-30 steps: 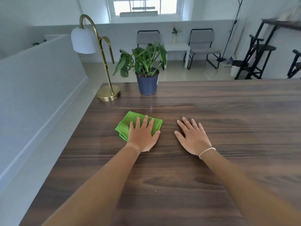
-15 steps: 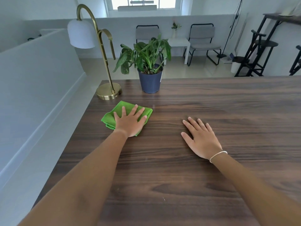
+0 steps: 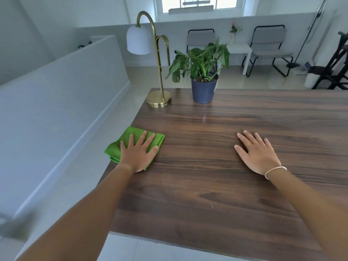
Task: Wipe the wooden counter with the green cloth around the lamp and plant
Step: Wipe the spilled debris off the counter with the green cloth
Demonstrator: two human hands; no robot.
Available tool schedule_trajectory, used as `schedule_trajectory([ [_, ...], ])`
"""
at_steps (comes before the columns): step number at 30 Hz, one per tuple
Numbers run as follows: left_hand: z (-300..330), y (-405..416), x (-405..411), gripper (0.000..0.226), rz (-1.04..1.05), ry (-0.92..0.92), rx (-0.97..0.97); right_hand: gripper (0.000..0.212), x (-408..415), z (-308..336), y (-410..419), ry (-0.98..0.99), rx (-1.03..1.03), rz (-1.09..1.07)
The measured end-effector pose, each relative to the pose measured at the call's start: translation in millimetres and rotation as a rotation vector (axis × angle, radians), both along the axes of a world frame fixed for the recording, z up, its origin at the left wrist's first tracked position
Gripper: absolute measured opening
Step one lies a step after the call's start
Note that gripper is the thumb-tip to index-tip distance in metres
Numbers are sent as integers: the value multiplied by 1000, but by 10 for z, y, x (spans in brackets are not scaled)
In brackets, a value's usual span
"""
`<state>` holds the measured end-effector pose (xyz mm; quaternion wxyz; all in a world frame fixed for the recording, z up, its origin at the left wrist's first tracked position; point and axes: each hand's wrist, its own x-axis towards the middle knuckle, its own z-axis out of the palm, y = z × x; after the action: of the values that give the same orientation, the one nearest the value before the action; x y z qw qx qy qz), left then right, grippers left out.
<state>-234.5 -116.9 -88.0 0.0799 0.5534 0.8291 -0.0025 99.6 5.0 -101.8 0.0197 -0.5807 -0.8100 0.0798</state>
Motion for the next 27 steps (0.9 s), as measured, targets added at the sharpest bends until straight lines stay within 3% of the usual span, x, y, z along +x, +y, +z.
schedule_trajectory([
  [6, -34, -675, 277, 59, 17, -13, 28, 58, -1, 31, -39, -17, -22, 22],
  [10, -49, -938, 685, 71, -15, 10, 29, 57, 13, 29, -61, -25, -29, 26],
  [15, -61, -776, 1340, 75, -191, 1, 42, 56, 15, 25, -103, -22, -20, 32],
  [17, -49, -589, 1462, 66, -212, -25, 29, 55, 21, 24, -92, -19, -16, 36],
  [23, -37, -198, 1288, 57, -196, -64, 29, 55, 32, -17, -62, -16, 2, 40],
  [27, -29, -290, 914, 58, -76, -54, 26, 55, 36, -12, -67, -9, 2, 43],
])
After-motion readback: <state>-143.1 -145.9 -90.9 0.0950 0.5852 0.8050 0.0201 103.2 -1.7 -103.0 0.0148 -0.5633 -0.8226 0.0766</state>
